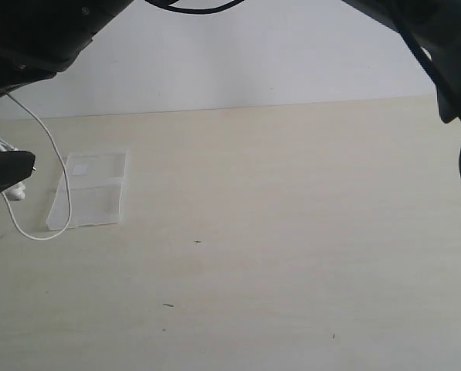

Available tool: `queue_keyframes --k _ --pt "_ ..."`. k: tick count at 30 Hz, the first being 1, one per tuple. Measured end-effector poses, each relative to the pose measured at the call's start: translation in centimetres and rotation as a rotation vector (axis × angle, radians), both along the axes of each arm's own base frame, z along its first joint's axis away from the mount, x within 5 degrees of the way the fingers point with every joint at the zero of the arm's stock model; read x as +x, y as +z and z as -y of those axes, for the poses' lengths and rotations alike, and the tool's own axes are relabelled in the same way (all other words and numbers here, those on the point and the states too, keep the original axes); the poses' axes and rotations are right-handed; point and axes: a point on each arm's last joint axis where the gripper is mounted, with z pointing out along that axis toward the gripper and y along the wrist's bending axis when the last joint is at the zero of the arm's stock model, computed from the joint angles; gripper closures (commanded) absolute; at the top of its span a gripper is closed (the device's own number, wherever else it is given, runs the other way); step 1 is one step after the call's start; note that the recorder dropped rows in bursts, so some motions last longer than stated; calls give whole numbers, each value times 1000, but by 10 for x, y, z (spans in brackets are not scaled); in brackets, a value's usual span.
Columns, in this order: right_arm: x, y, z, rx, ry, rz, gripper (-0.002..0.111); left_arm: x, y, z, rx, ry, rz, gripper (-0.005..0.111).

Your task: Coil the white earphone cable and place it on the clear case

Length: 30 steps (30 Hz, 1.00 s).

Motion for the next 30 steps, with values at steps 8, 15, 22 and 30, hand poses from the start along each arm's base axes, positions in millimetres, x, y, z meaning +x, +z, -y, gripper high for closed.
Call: queue_keyframes --k 8,15,22,30 --pt "-1 2 -1 20 5 -21 108 4 -2 1 -1 -12 1 7" --pt "-1 2 -1 19 3 -24 108 4 -1 1 -9 -12 5 7" --pt "-2 2 -1 26 3 -35 108 3 -2 3 -19 -26 -4 29" --pt "-3 4 -2 38 4 -51 108 3 -2 3 -28 -29 -10 98"
